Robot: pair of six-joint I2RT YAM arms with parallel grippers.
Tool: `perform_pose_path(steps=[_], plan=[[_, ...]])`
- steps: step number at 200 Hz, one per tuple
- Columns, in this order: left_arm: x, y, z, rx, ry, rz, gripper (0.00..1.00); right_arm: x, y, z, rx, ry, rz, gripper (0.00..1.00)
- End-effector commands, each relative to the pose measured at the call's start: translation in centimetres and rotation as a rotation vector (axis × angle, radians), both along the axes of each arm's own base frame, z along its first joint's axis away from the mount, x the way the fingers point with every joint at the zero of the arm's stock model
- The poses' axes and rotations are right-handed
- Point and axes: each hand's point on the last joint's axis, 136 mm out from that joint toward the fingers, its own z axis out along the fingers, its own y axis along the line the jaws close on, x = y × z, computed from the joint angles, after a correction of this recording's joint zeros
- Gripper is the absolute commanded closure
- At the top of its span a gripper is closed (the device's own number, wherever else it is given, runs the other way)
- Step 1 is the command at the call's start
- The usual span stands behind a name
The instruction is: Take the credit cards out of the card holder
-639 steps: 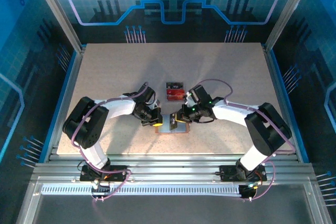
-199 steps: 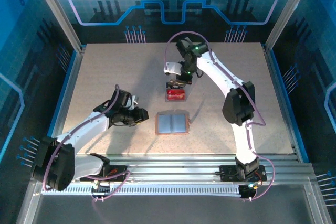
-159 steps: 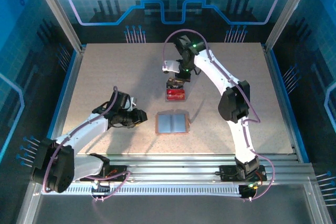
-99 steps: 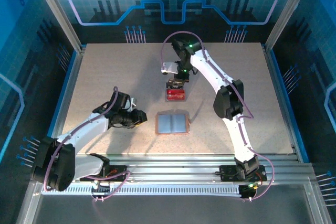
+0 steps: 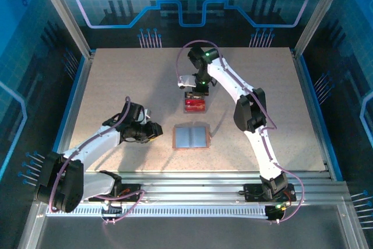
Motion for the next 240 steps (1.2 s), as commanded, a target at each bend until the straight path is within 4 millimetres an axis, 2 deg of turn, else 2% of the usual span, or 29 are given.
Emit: perform_pose_path(steps=[1, 19, 35, 56, 62, 65, 75, 99, 112, 127, 141, 154, 160, 163, 198, 240], plan=[[-0.5, 0.2, -0.2, -0.005, 0.025, -0.001, 0.69, -0.6, 0.7, 0.5, -0.001, 0.004, 0.025, 0.97], [-0.4, 0.2, -0.1, -0.003, 0.020, -0.003, 0.68, 0.3, 0.8, 1.6, 0.011, -0.049, -0.006, 0.88], [-0.2, 0.1, 0.1, -0.012, 0.010, -0.009, 0.66, 1.0, 0.8, 2.9, 0.024, -0.090, -0.045, 0.76], [0.3, -0.2, 0.3, -0.024, 0.003, -0.016, 0.64, 1.0, 0.7, 4.4, 0.043, -0.122, -0.077, 0.69], [0.5, -0.3, 0.4, -0.024, 0.001, -0.019, 0.64, 0.9, 0.7, 4.2, 0.042, -0.121, -0.085, 0.68], [0.5, -0.3, 0.4, -0.024, 0.000, -0.020, 0.64, 0.9, 0.6, 5.3, 0.055, -0.142, -0.090, 0.68], [0.9, -0.3, 0.6, -0.020, -0.009, -0.020, 0.62, 0.7, 0.4, 5.9, 0.065, -0.157, -0.105, 0.66], [1.5, 0.2, 0.8, 0.023, -0.035, -0.032, 0.48, 0.3, 0.4, 7.3, 0.110, -0.199, -0.158, 0.62], [1.8, 0.7, 0.9, 0.065, -0.049, -0.029, 0.35, -0.4, 0.5, 7.9, 0.139, -0.209, -0.190, 0.58], [2.1, 1.0, 1.0, 0.085, -0.067, -0.031, 0.24, -1.2, 0.3, 8.4, 0.174, -0.234, -0.227, 0.47], [2.4, 1.1, 1.2, 0.089, -0.079, -0.030, 0.01, -2.0, -0.3, 8.4, 0.202, -0.260, -0.258, 0.35], [2.8, 1.1, 1.3, 0.093, -0.086, -0.028, 0.01, -2.6, -1.0, 8.5, 0.219, -0.289, -0.288, 0.18], [3.1, 1.2, 1.4, 0.097, -0.091, -0.026, 0.01, -2.9, -1.4, 8.3, 0.222, -0.298, -0.302, 0.04], [3.2, 1.2, 1.4, 0.098, -0.093, -0.025, 0.01, -3.0, -1.6, 8.2, 0.222, -0.304, -0.309, 0.00], [4.8, 2.1, 1.7, 0.153, -0.133, -0.001, 0.01, -4.2, -4.4, 7.0, 0.217, -0.357, -0.400, 0.00], [6.9, 4.8, 2.2, 0.268, -0.194, 0.043, 0.01, -5.0, -8.1, 5.2, 0.253, -0.414, -0.544, 0.00]])
